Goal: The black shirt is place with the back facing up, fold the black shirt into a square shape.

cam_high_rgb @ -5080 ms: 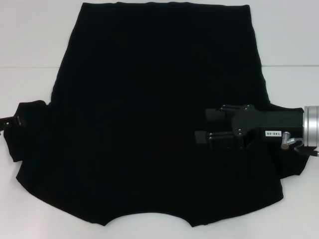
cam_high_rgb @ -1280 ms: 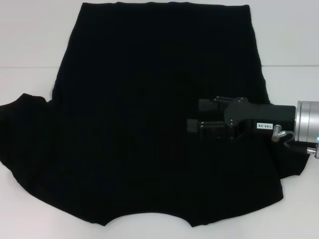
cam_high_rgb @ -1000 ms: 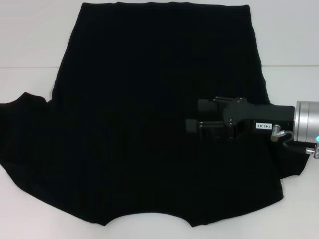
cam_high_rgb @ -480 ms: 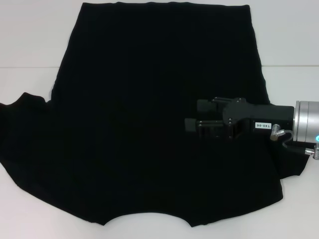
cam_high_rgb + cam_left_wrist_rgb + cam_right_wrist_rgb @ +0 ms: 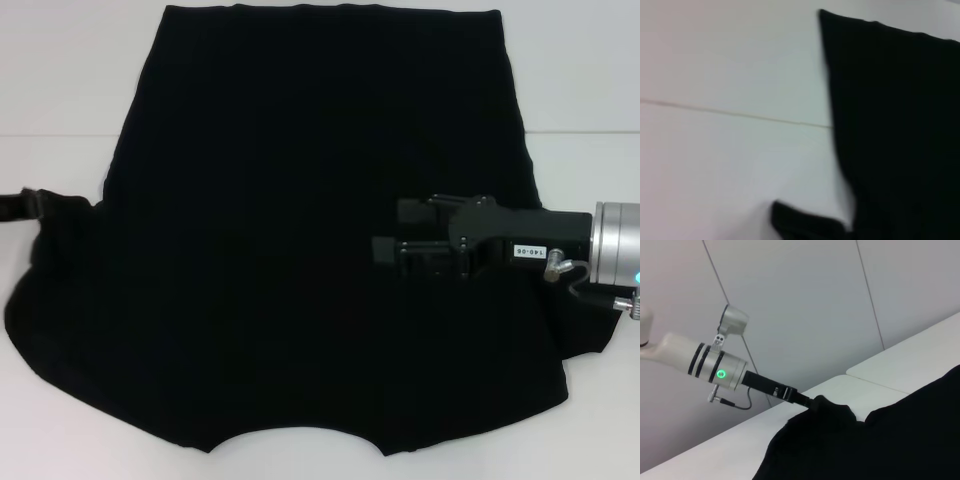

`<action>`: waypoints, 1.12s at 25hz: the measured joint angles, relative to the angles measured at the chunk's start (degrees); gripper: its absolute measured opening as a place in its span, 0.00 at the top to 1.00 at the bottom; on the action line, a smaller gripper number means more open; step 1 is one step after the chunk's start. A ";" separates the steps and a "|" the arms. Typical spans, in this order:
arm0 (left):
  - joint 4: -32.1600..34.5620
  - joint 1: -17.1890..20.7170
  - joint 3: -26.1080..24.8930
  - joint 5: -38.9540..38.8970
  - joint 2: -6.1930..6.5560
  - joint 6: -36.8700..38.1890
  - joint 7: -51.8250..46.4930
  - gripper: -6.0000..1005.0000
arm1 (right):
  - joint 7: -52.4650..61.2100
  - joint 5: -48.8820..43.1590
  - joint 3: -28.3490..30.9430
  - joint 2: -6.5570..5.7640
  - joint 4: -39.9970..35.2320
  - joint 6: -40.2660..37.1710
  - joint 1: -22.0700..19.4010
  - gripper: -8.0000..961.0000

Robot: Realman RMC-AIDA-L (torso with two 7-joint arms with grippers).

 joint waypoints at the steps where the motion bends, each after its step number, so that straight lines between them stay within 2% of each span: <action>1: 0.00 -0.36 1.05 -0.07 -0.07 0.01 0.00 0.93 | 0.00 0.00 0.00 -0.02 0.03 -0.07 -0.06 0.08; 11: 0.02 -1.81 9.22 -3.79 -1.53 1.29 1.60 0.92 | -0.17 0.73 -0.06 -0.15 0.27 -0.36 -0.86 0.08; 19: -0.38 0.54 9.55 -11.23 -2.23 7.58 8.41 0.90 | -0.43 0.79 -0.13 -0.25 0.32 -0.47 -1.31 0.08; 26: -0.83 0.81 9.70 -12.62 -4.10 8.61 9.88 0.90 | -0.60 0.80 -0.35 -0.24 0.32 -0.47 -1.30 0.08; 28: -1.15 0.49 9.72 -12.73 -4.28 9.08 9.66 0.89 | -0.63 0.79 -0.35 -0.24 0.26 -0.47 -1.30 0.08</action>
